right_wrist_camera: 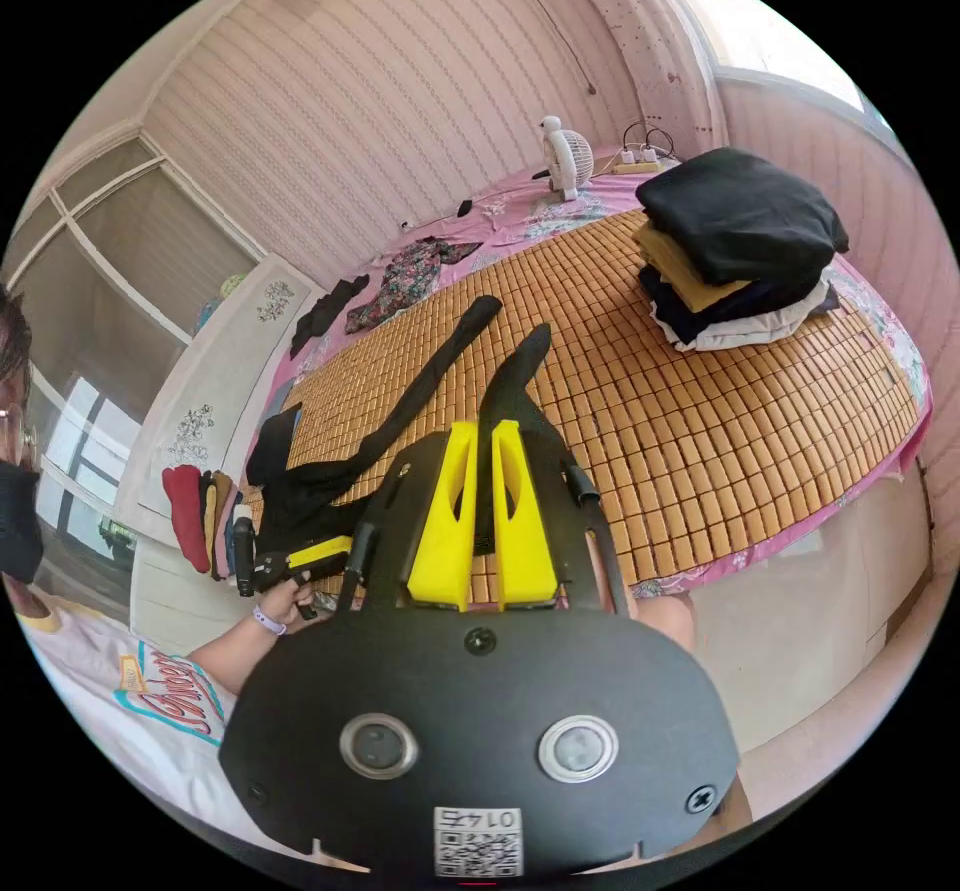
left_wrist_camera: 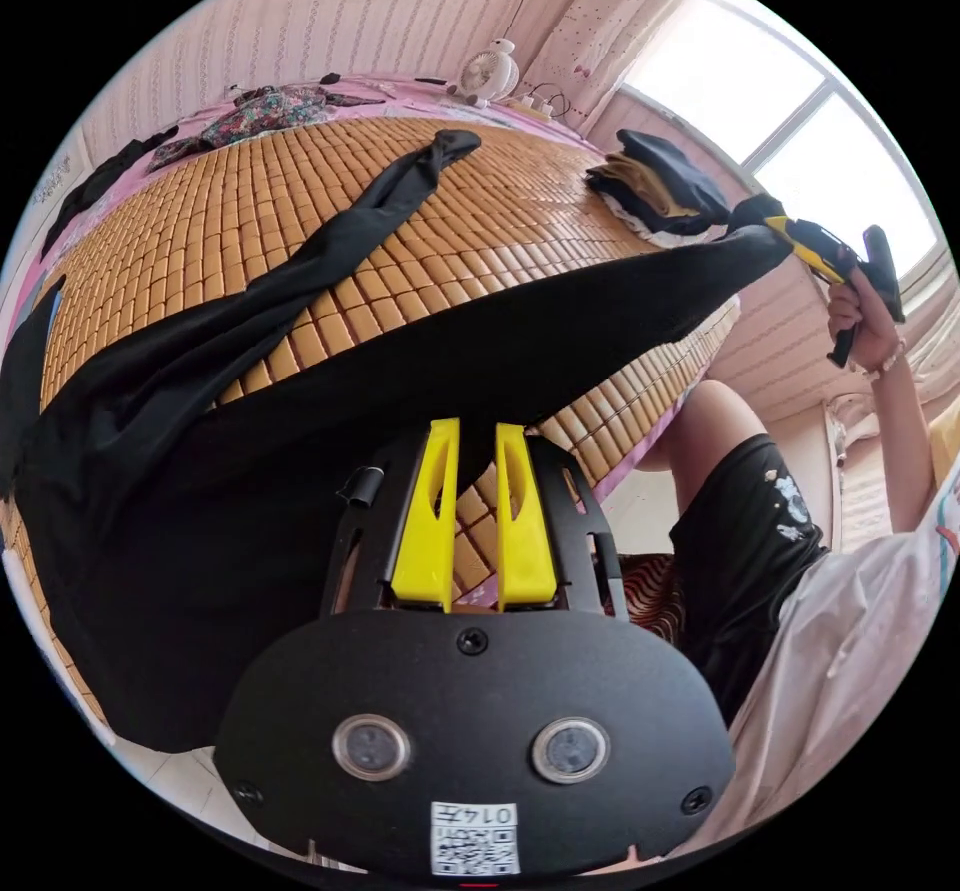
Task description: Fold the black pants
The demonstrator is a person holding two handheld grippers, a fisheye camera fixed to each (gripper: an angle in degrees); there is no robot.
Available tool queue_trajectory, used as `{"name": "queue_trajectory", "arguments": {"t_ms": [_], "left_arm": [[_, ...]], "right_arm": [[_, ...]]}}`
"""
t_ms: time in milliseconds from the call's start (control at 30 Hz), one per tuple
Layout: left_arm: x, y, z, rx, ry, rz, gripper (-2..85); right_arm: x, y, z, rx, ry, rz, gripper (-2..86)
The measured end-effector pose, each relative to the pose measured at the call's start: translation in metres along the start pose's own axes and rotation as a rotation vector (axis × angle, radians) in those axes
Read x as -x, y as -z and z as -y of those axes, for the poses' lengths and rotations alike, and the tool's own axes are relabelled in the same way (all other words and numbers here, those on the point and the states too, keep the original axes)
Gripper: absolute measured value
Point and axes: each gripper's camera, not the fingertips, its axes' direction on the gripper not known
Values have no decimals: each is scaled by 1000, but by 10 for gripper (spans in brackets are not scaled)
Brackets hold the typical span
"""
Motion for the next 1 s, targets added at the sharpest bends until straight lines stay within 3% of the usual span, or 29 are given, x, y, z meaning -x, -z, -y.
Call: {"name": "queue_trajectory", "arguments": {"t_ms": [167,333,467,567,700,1000], "left_arm": [[1,27,-11,-80,4,109,58],[19,36,-17,-80,89,148,57],[36,31,-23,-84,182,156,54],[44,23,-25,-89,225,181,46],[50,-2,-23,-20,223,297,37],[66,-14,-30,-40,363,200,1]], "right_arm": [[-9,-41,54,-115,67,-95,56],[-32,-94,38,1,75,-194,60],[-60,-127,-5,212,87,-434,29],[-77,-145,-32,359,83,-476,7],[-69,-149,-53,380,222,-610,6],[-48,-153,-67,444,400,-715,4]]}}
